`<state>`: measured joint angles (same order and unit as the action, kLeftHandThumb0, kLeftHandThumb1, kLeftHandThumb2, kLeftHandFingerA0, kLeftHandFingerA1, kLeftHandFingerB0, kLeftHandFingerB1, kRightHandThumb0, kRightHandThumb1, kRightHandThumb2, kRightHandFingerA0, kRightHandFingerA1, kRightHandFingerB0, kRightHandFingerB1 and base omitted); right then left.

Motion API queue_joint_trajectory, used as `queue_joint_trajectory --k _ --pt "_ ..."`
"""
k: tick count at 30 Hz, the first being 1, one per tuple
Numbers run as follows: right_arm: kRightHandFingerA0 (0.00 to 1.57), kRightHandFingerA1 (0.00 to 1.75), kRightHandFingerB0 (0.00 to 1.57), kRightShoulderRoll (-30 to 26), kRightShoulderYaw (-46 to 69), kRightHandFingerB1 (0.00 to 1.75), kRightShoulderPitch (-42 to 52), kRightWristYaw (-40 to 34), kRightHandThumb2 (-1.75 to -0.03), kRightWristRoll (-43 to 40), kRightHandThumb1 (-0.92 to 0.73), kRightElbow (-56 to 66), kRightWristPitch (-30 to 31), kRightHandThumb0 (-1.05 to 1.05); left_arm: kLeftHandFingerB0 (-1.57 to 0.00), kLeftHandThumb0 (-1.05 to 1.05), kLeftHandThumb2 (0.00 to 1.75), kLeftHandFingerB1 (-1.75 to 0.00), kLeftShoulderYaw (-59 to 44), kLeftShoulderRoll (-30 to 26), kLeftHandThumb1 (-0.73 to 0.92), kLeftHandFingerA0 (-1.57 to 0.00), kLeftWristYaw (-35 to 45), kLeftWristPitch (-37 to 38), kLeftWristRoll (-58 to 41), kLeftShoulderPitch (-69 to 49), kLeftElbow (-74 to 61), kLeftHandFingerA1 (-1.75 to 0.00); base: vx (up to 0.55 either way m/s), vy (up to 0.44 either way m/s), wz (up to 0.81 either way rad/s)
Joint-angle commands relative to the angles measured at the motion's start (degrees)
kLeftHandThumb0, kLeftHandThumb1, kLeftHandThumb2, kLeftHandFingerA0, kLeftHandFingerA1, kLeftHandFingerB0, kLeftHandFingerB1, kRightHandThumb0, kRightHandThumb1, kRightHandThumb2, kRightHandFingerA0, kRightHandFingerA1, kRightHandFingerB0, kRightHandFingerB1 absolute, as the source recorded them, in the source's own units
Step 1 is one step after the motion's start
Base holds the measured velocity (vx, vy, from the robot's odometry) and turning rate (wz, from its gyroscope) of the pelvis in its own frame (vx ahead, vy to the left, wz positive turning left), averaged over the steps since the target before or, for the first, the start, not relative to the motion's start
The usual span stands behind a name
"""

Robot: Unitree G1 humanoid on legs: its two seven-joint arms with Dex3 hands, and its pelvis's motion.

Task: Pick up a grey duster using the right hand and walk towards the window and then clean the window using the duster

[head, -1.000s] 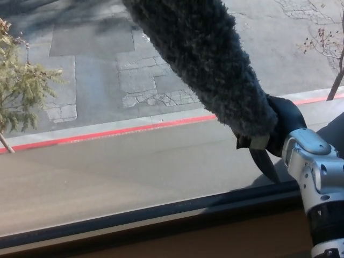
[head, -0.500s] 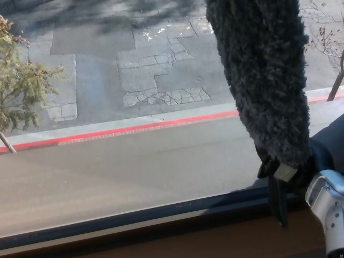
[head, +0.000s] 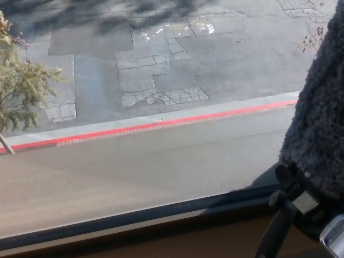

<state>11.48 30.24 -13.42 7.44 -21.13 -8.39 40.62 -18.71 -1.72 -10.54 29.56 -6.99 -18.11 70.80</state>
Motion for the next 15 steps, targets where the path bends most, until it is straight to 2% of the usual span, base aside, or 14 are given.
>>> queue_joint_trajectory --k 1,4,5,6,12,13,14,15 --pt "1.07 1.75 0.71 0.4 1.5 1.64 0.6 -3.2 -0.89 -5.1 -0.82 1.4 2.3 -0.32 -0.88 -0.07 0.91 -1.05 0.1 0.1 0.64 -0.98 -0.2 2.4 0.2 -1.2 -0.9 -1.21 0.0 0.0 0.0" --pt "1.03 1.75 0.77 0.1 1.6 1.59 -0.5 -3.8 -0.84 -6.1 -0.78 1.0 2.0 -0.32 -0.9 -0.06 0.93 -1.04 -0.4 0.1 0.63 -1.02 0.0 2.0 -0.3 -1.2 -0.7 -1.2 0.0 0.0 0.0" --pt "1.06 1.75 0.72 -0.3 1.3 1.66 -0.6 -3.4 -0.72 -6.3 -0.83 1.1 2.0 -0.35 -0.9 -0.07 0.91 -1.01 0.0 0.0 0.64 -0.99 -0.6 2.0 0.3 -1.3 -0.6 -1.18 0.0 0.0 0.0" --pt "1.07 1.75 0.73 -0.6 0.9 1.69 -0.9 -3.5 -0.76 -6.1 -0.84 1.0 1.8 -0.33 -0.91 -0.05 0.97 -1.02 -0.1 -0.1 0.6 -1.01 -0.4 2.1 0.2 -1.3 -0.5 -1.19 0.0 0.0 0.0" --pt "1.08 1.75 0.71 -3.0 -3.7 1.73 -2.3 -2.7 -0.85 -3.7 -0.79 0.5 -0.8 -0.28 -0.9 -0.07 0.92 -1.01 -0.1 -0.5 0.62 -1.0 0.0 2.0 0.2 -1.1 0.0 -1.18 0.0 0.0 0.0" --pt "1.04 1.75 0.78 -3.2 -6.7 1.57 -2.7 -3.5 -1.0 -1.1 -0.69 1.2 -2.0 -0.26 -0.91 -0.07 0.93 -1.01 -0.3 -0.5 0.62 -1.01 0.0 2.2 0.0 -1.1 0.0 -1.19 0.0 0.0 0.0" --pt "1.04 1.75 0.78 -3.5 -7.2 1.57 -2.7 -3.8 -1.0 -1.2 -0.69 1.2 -2.3 -0.26 -0.91 -0.07 0.93 -1.01 -0.3 -0.5 0.62 -1.01 0.0 2.2 0.1 -1.0 -0.1 -1.19 0.0 0.0 0.0" --pt "1.05 1.75 0.67 -3.9 -8.5 1.65 -2.7 -3.8 -0.97 -0.8 -0.7 1.4 -2.5 -0.25 -0.91 -0.06 0.98 -1.01 -0.3 -0.5 0.59 -1.03 0.0 2.3 0.1 -1.0 -0.2 -1.19 0.0 0.0 0.0"
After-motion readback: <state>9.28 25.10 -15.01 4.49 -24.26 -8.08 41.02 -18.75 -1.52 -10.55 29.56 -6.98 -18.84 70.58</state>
